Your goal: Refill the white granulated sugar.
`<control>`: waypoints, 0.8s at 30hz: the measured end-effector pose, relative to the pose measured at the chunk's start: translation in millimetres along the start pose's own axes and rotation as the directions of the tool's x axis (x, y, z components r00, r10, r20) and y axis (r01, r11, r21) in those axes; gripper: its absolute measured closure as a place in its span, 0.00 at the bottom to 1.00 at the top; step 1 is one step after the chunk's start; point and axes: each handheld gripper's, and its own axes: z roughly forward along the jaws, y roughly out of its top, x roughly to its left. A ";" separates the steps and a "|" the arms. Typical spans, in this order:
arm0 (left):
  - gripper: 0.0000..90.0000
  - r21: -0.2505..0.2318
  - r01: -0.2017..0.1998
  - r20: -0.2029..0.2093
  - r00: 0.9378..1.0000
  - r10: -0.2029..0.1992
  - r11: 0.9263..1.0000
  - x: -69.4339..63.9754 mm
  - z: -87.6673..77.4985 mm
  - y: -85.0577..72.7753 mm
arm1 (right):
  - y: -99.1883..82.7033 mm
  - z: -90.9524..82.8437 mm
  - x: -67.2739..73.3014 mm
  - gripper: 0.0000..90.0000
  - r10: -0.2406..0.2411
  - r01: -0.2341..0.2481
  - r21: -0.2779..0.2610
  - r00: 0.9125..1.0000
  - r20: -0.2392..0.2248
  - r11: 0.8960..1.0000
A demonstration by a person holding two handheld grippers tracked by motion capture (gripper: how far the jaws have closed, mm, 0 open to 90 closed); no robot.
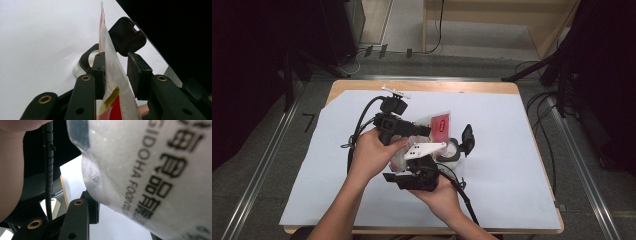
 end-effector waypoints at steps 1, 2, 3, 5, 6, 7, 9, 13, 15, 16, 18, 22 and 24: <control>0.77 0.002 -0.002 0.000 1.000 0.002 1.000 0.1 -0.1 0.0 | 0.0 0.0 0.0 0.71 -0.001 0.001 0.000 1.000 0.000 1.000; 0.77 0.002 -0.002 -0.001 1.000 0.002 1.000 0.2 -0.3 0.0 | 0.0 0.1 0.0 0.71 -0.002 0.002 0.000 1.000 0.001 1.000; 0.77 0.000 -0.002 -0.001 1.000 0.002 1.000 0.4 -0.1 -0.1 | -0.1 0.2 0.1 0.71 -0.002 0.002 0.000 1.000 0.001 1.000; 0.77 0.001 -0.004 -0.001 1.000 0.004 1.000 0.6 -0.5 0.0 | 0.1 0.4 0.1 0.71 -0.002 0.002 0.000 1.000 0.001 1.000; 0.77 0.001 -0.004 -0.002 1.000 0.004 1.000 0.6 -0.6 0.0 | 0.1 0.4 0.0 0.71 -0.003 0.003 0.000 1.000 0.000 1.000; 0.77 0.001 -0.007 -0.003 1.000 0.007 1.000 0.7 -0.9 0.0 | 0.2 0.4 0.0 0.71 -0.003 0.003 0.001 1.000 0.001 1.000; 0.77 -0.013 -0.008 -0.007 1.000 0.008 1.000 -0.1 -1.6 -0.3 | 0.6 0.5 0.0 0.71 -0.004 0.004 -0.001 1.000 0.002 1.000; 0.77 -0.027 -0.014 -0.016 1.000 0.013 1.000 -1.8 -3.8 -0.5 | 2.0 -0.2 -0.5 0.71 -0.012 0.012 -0.003 1.000 0.006 1.000; 0.78 -0.031 -0.007 -0.017 1.000 0.006 1.000 -1.1 -4.4 -1.0 | 2.6 0.3 -0.2 0.71 -0.011 0.011 -0.002 1.000 0.002 1.000; 0.77 -0.035 -0.006 -0.015 1.000 0.006 0.999 -0.6 -4.5 -1.2 | 2.7 0.8 0.0 0.71 -0.010 0.010 -0.003 1.000 -0.001 1.000; 0.78 -0.037 -0.005 -0.018 1.000 0.004 0.999 0.0 -4.9 -1.4 | 3.1 1.7 -0.2 0.71 -0.013 0.013 -0.002 1.000 -0.003 1.000; 0.78 -0.023 -0.008 -0.038 0.999 0.007 1.000 0.8 -4.9 -1.7 | 2.7 4.1 -0.5 0.71 -0.015 0.015 0.003 1.000 -0.008 1.000; 0.78 -0.024 -0.005 -0.036 0.999 0.004 1.000 1.5 -4.5 -1.3 | 2.7 5.3 -1.1 0.71 -0.013 0.013 0.003 1.000 -0.010 1.000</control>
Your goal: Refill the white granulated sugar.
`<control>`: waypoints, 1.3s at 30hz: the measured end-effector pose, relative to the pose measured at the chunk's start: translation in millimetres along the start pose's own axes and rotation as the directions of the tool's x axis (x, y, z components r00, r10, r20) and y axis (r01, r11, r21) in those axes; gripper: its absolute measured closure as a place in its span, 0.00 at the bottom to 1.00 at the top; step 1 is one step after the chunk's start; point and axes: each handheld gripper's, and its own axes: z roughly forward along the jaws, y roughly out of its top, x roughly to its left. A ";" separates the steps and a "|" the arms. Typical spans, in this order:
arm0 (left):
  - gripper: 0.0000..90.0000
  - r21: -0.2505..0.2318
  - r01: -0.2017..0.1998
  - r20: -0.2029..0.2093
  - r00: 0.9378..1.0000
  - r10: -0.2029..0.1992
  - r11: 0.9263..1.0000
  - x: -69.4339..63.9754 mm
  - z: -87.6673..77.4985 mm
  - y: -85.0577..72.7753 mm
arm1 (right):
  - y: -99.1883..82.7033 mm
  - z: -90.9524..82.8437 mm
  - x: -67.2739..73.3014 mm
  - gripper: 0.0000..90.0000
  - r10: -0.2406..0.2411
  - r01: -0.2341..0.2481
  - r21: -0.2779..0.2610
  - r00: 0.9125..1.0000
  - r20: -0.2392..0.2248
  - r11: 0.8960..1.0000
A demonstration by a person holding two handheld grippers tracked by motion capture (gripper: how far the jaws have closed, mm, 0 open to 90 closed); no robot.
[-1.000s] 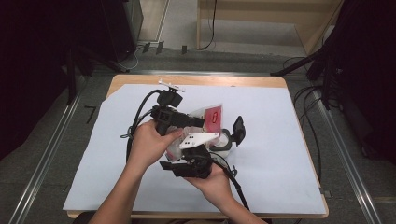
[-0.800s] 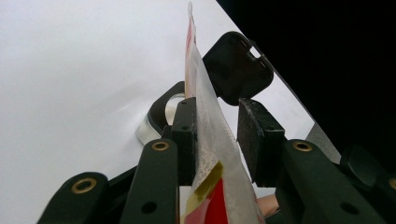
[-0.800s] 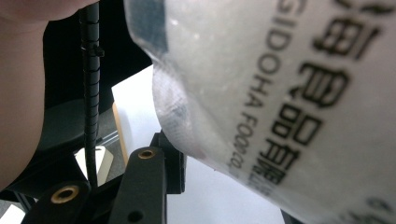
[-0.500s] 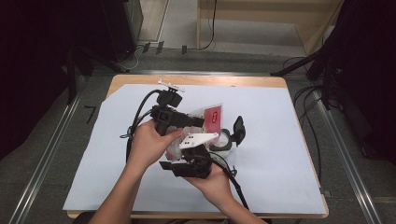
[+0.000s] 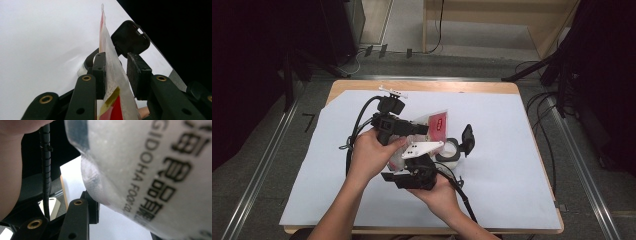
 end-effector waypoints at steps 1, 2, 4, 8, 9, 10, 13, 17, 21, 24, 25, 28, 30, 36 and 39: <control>0.78 0.002 -0.001 0.002 1.000 0.001 1.000 0.4 0.7 0.8 | 0.2 0.1 -0.2 0.71 0.001 -0.001 0.000 1.000 0.001 1.000; 0.78 0.007 0.001 0.002 1.000 -0.001 1.000 1.0 1.1 1.6 | 0.4 0.0 -0.4 0.71 0.004 -0.004 -0.001 1.000 0.001 1.000; 0.77 0.009 0.007 0.006 1.000 -0.007 1.000 2.3 1.5 2.8 | 0.9 0.0 -0.9 0.71 0.010 -0.010 -0.002 1.000 0.002 1.000; 0.77 0.012 0.010 0.011 1.000 -0.010 1.000 3.6 1.6 3.5 | 1.8 0.1 -0.9 0.71 0.012 -0.012 -0.001 1.000 0.002 1.000; 0.77 0.010 0.011 0.015 1.000 -0.011 1.000 4.5 1.8 3.7 | 2.0 0.2 -1.0 0.71 0.012 -0.012 -0.001 1.000 0.002 1.000; 0.77 0.010 0.016 0.018 1.000 -0.016 1.000 5.2 1.9 3.9 | 2.1 0.3 -1.1 0.71 0.012 -0.012 -0.001 1.000 0.002 1.000; 0.77 0.012 0.022 0.019 1.000 -0.023 1.000 6.8 1.8 4.4 | 2.9 0.6 -1.0 0.71 0.013 -0.013 0.002 1.000 0.003 1.000; 0.77 0.013 0.024 0.022 0.999 -0.025 1.000 7.1 2.0 4.5 | 2.9 0.4 -0.9 0.71 0.011 -0.011 0.003 1.000 0.004 1.000; 0.77 0.017 0.035 0.026 0.999 -0.035 0.999 9.0 1.9 4.7 | 3.3 0.3 -0.7 0.71 0.007 -0.007 0.006 1.000 0.007 1.000; 0.77 0.016 0.034 0.023 0.999 -0.035 0.999 8.4 1.9 4.6 | 3.4 0.2 -0.8 0.71 0.005 -0.005 0.008 1.000 0.006 1.000; 0.77 0.016 0.035 0.024 0.999 -0.036 0.999 8.2 1.8 4.7 | 3.5 0.1 -0.9 0.71 0.005 -0.005 0.008 1.000 0.005 1.000; 0.77 0.018 0.035 0.027 0.999 -0.036 0.999 9.4 1.8 5.0 | 3.6 0.1 -0.9 0.71 0.006 -0.006 0.008 1.000 0.004 1.000; 0.77 0.018 0.037 0.028 0.999 -0.037 0.999 9.5 1.7 4.9 | 3.8 0.1 -0.8 0.71 0.008 -0.008 0.009 1.000 0.003 1.000; 0.77 0.016 0.037 0.026 0.999 -0.038 0.999 7.9 1.9 4.9 | 3.9 -0.6 -0.4 0.71 0.011 -0.011 0.011 1.000 0.002 1.000; 0.77 0.015 0.037 0.025 0.999 -0.037 0.999 8.3 2.2 5.0 | 3.8 -0.5 -0.9 0.71 0.011 -0.011 0.010 1.000 0.002 1.000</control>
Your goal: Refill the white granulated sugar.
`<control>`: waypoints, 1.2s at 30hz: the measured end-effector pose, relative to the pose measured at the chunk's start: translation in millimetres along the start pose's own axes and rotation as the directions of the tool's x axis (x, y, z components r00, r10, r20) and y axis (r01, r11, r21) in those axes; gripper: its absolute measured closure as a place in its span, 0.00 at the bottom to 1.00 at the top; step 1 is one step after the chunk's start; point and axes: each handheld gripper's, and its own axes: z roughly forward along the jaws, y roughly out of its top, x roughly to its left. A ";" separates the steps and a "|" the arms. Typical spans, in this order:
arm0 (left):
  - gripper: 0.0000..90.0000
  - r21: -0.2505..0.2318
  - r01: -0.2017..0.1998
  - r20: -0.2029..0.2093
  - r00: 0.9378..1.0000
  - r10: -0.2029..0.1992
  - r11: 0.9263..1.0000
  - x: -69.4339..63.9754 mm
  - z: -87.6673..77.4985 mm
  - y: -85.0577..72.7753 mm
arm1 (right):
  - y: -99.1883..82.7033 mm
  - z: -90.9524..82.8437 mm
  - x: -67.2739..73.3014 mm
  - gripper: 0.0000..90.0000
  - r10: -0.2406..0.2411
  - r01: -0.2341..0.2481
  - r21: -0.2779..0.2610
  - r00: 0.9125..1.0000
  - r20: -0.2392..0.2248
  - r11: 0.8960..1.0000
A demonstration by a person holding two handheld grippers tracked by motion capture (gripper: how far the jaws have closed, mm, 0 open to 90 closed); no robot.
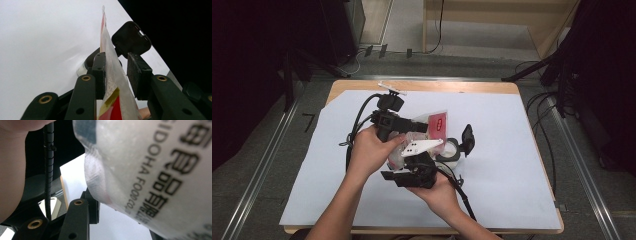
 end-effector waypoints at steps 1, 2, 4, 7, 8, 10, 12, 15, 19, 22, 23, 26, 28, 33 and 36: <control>0.77 -0.001 -0.001 0.000 1.000 0.001 1.000 0.0 0.1 0.0 | 0.0 0.0 0.0 0.71 0.001 -0.001 0.000 1.000 0.000 1.000; 0.77 -0.001 -0.002 0.001 1.000 0.002 1.000 -0.2 0.1 0.0 | -0.1 0.0 -0.1 0.71 0.000 0.000 0.000 1.000 0.001 1.000; 0.77 0.001 -0.010 0.000 1.000 0.010 1.000 -0.5 0.0 0.0 | -0.4 0.1 0.1 0.71 0.002 -0.002 -0.003 1.000 0.002 1.000; 0.77 -0.002 -0.008 -0.002 1.000 0.008 1.000 -1.7 0.2 -0.1 | -0.6 -0.2 0.3 0.71 0.007 -0.007 -0.004 1.000 0.000 1.000; 0.77 -0.002 -0.008 -0.002 1.000 0.008 1.000 -1.8 0.3 -0.1 | -0.6 -0.4 0.5 0.71 0.010 -0.010 -0.005 1.000 0.001 1.000; 0.77 -0.002 -0.008 -0.002 1.000 0.008 1.000 -1.9 0.3 -0.1 | -0.7 -0.4 0.4 0.71 0.016 -0.016 -0.006 1.000 -0.002 1.000; 0.77 -0.003 -0.008 -0.002 1.000 0.008 1.000 -1.7 0.4 0.0 | -0.7 -0.5 0.2 0.71 0.019 -0.020 -0.006 1.000 -0.005 1.000; 0.78 0.001 -0.012 -0.001 1.000 0.012 1.000 -1.3 0.4 0.1 | -0.8 -0.2 0.2 0.71 0.023 -0.023 -0.009 1.000 -0.005 1.000; 0.78 -0.002 -0.015 -0.002 1.000 0.015 1.000 -2.5 0.5 0.2 | -0.8 -0.4 0.3 0.71 0.034 -0.034 -0.009 0.999 -0.007 0.999; 0.78 -0.004 -0.020 -0.004 1.000 0.020 1.000 -3.2 0.4 0.1 | -0.5 -0.8 0.8 0.71 0.044 -0.044 -0.011 0.999 -0.007 0.999; 0.78 -0.003 -0.020 -0.005 1.000 0.020 1.000 -3.7 0.3 0.1 | -0.5 -0.8 0.8 0.71 0.044 -0.044 -0.011 0.999 -0.006 0.999; 0.78 -0.008 -0.025 -0.007 1.000 0.024 1.000 -4.7 0.4 0.1 | -0.8 -0.7 0.8 0.71 0.046 -0.046 -0.016 0.999 -0.005 0.999; 0.78 -0.009 -0.030 -0.012 0.999 0.030 1.000 -5.6 0.3 0.0 | -0.9 -0.9 1.0 0.71 0.050 -0.050 -0.017 0.999 -0.003 0.999; 0.78 -0.010 -0.033 -0.014 0.999 0.033 0.999 -5.7 0.2 -0.7 | -1.9 -0.4 1.7 0.71 0.058 -0.059 -0.024 0.998 -0.003 0.998; 0.78 -0.011 -0.034 -0.014 0.999 0.034 0.999 -6.2 0.2 -1.0 | -2.0 -0.2 2.1 0.71 0.066 -0.066 -0.024 0.998 -0.004 0.998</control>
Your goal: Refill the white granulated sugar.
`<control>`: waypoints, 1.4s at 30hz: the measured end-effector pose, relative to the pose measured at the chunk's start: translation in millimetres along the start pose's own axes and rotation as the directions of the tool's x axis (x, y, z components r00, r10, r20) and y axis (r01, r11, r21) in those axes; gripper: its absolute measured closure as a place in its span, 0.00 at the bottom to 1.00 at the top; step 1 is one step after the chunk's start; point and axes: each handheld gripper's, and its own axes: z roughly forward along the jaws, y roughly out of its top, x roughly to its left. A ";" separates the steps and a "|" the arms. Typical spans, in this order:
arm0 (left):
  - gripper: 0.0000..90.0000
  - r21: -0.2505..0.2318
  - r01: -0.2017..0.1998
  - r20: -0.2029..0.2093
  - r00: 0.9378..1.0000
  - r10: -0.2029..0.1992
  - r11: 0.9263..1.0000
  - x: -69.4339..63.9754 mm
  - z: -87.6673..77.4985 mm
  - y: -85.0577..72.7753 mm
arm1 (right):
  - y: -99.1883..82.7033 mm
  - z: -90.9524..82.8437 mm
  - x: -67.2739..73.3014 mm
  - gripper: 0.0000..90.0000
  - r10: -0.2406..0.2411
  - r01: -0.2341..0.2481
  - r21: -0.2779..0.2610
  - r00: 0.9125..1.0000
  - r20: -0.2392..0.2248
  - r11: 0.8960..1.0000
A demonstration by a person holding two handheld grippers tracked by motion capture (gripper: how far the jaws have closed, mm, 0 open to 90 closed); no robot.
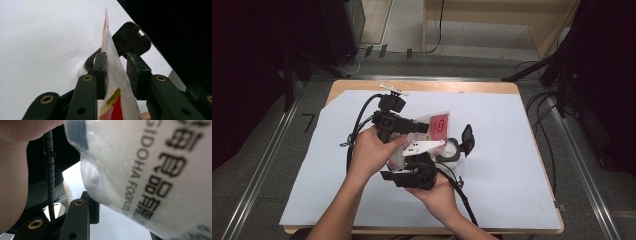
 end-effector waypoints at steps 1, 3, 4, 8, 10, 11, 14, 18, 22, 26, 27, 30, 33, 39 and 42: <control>0.78 0.003 -0.001 -0.003 1.000 0.001 1.000 -0.5 -0.1 0.1 | -0.1 0.0 0.2 0.71 0.001 -0.001 0.000 1.000 0.002 1.000; 0.79 0.004 -0.004 -0.004 1.000 0.004 1.000 -0.9 -0.2 0.0 | -0.3 0.1 0.5 0.71 0.001 -0.001 -0.001 1.000 0.005 1.000; 0.79 0.003 -0.005 -0.006 1.000 0.005 1.000 -0.8 0.0 -0.1 | -0.4 0.2 0.5 0.71 0.000 0.000 -0.002 1.000 0.006 1.000; 0.79 0.002 -0.005 -0.008 1.000 0.005 1.000 -0.4 0.0 -0.4 | -0.6 0.8 0.6 0.71 0.003 -0.003 0.000 1.000 0.007 1.000; 0.79 0.000 -0.006 -0.009 1.000 0.006 1.000 -1.2 -0.3 -0.2 | -0.3 0.8 0.3 0.71 0.003 -0.003 -0.002 1.000 0.004 1.000; 0.79 -0.002 -0.009 -0.006 1.000 0.009 1.000 -1.2 -0.3 -0.2 | -0.1 0.5 0.2 0.71 0.002 -0.002 -0.002 1.000 0.003 1.000; 0.79 -0.005 -0.004 -0.013 1.000 0.004 1.000 -1.2 -1.2 0.5 | 1.3 -0.9 -0.4 0.71 -0.014 0.014 0.006 1.000 0.002 1.000; 0.78 -0.009 0.002 -0.016 1.000 -0.002 1.000 -0.5 -1.5 1.1 | 3.0 -0.8 0.3 0.71 -0.023 0.023 0.009 1.000 0.011 1.000; 0.78 -0.008 0.007 -0.013 1.000 -0.007 1.000 -0.9 -2.4 1.3 | 4.0 -1.7 1.0 0.71 -0.041 0.041 0.016 0.999 0.016 0.999; 0.78 0.000 0.015 -0.012 1.000 -0.015 1.000 1.3 -2.1 1.2 | 4.4 -1.5 0.7 0.71 -0.057 0.056 0.028 0.998 0.018 0.998; 0.78 -0.002 0.023 -0.008 1.000 -0.023 1.000 2.1 -2.2 1.3 | 4.8 -1.4 0.5 0.71 -0.066 0.065 0.031 0.998 0.020 0.997; 0.78 -0.003 0.031 0.004 1.000 -0.031 1.000 4.2 -3.3 1.8 | 6.4 -2.5 0.7 0.71 -0.082 0.080 0.041 0.996 0.031 0.996; 0.77 -0.007 0.030 -0.003 1.000 -0.030 1.000 3.1 -2.8 1.7 | 6.5 -2.5 0.7 0.71 -0.078 0.077 0.038 0.997 0.027 0.996; 0.79 -0.003 0.021 -0.015 1.000 -0.021 1.000 -0.5 0.4 1.9 | 4.4 -2.0 -0.5 0.71 -0.052 0.051 0.034 0.998 0.022 0.998; 0.79 -0.003 0.020 -0.012 1.000 -0.020 1.000 -0.4 1.1 2.5 | 4.1 -2.5 -0.9 0.71 -0.047 0.046 0.034 0.999 0.023 0.998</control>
